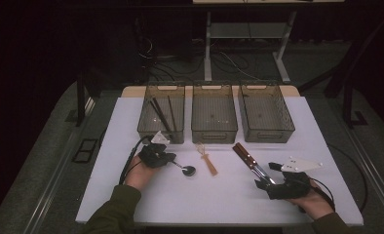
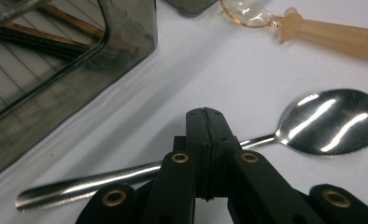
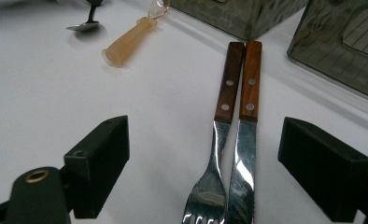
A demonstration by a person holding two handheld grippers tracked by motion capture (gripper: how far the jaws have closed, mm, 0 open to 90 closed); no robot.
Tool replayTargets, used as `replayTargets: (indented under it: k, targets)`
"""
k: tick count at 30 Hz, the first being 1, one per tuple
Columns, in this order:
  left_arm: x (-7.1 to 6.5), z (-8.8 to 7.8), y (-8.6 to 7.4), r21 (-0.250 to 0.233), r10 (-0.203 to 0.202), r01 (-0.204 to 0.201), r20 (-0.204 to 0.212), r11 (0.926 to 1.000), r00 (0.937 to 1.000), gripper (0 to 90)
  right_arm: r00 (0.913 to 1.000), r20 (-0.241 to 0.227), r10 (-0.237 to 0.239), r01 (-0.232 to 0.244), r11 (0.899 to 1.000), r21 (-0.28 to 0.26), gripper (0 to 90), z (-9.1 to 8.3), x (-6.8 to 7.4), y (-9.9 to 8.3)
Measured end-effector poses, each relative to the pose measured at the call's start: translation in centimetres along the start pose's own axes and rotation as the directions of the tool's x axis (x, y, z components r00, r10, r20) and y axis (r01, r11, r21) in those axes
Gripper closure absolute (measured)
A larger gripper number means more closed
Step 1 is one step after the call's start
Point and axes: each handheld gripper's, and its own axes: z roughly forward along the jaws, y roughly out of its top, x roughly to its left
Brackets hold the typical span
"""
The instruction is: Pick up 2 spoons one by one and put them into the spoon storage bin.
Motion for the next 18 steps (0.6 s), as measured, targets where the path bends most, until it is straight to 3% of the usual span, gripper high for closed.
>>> replayTargets:
  k: [18]
  targets:
    - [-0.7, -1.6, -1.4, 0.050, -0.043, 0.041, 0.040, 0.9979, 0.9983, 90.0, 1.0000, 0.004, 0.001, -0.001, 1.000, 0.000, 16.1, -0.1, 0.0, 0.0]
